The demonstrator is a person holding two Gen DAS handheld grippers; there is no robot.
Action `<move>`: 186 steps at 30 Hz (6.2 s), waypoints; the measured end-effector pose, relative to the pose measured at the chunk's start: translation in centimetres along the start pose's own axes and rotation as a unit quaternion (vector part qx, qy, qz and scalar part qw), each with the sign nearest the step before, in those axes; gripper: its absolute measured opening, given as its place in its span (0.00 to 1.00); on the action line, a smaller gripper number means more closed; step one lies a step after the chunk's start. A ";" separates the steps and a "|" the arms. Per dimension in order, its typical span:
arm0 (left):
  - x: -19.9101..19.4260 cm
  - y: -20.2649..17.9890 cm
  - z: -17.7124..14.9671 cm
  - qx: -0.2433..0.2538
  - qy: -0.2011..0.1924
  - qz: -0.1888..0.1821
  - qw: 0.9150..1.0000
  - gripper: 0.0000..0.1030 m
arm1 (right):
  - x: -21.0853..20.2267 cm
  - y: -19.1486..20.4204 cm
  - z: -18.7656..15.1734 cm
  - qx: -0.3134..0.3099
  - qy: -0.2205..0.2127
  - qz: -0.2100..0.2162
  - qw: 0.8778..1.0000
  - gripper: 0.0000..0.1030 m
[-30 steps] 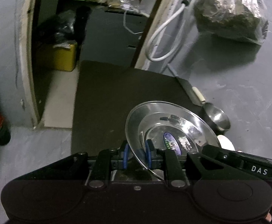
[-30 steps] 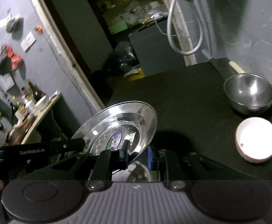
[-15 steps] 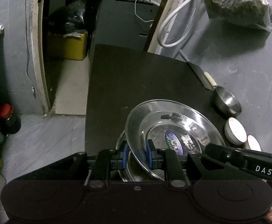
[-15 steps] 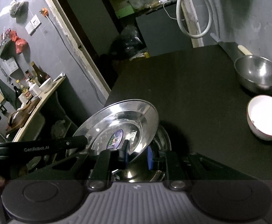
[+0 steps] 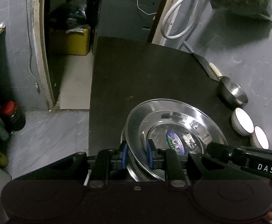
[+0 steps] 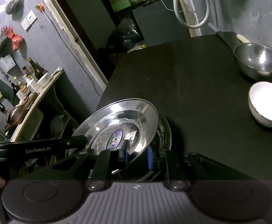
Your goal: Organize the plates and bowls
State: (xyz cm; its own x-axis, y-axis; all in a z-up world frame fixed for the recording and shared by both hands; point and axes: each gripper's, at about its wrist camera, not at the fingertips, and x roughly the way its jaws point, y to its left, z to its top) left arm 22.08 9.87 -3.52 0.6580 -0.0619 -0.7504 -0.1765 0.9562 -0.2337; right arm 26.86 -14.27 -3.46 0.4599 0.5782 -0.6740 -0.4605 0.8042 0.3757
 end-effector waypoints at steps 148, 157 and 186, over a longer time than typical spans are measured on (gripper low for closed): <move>20.6 -24.0 15.5 0.140 0.051 -0.091 0.985 0.07 | 2.0 -19.3 8.6 0.124 -0.155 -0.209 0.957 0.29; 12.7 -20.2 14.2 0.126 -0.024 -0.094 0.987 0.07 | -1.6 -14.1 7.6 0.071 -0.191 -0.166 0.965 0.27; -5.5 -2.5 -8.9 0.018 0.140 -0.123 0.982 0.10 | -11.9 3.2 -12.2 0.033 -0.002 -0.061 0.998 0.25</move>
State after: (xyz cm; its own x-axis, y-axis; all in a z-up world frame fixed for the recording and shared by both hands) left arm 12.38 5.29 -4.30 0.4493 -0.3631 -0.8163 -0.0089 0.9118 -0.4105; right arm 10.65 -20.26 -1.97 0.5123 0.4763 -0.7146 -0.3509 0.8756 0.3321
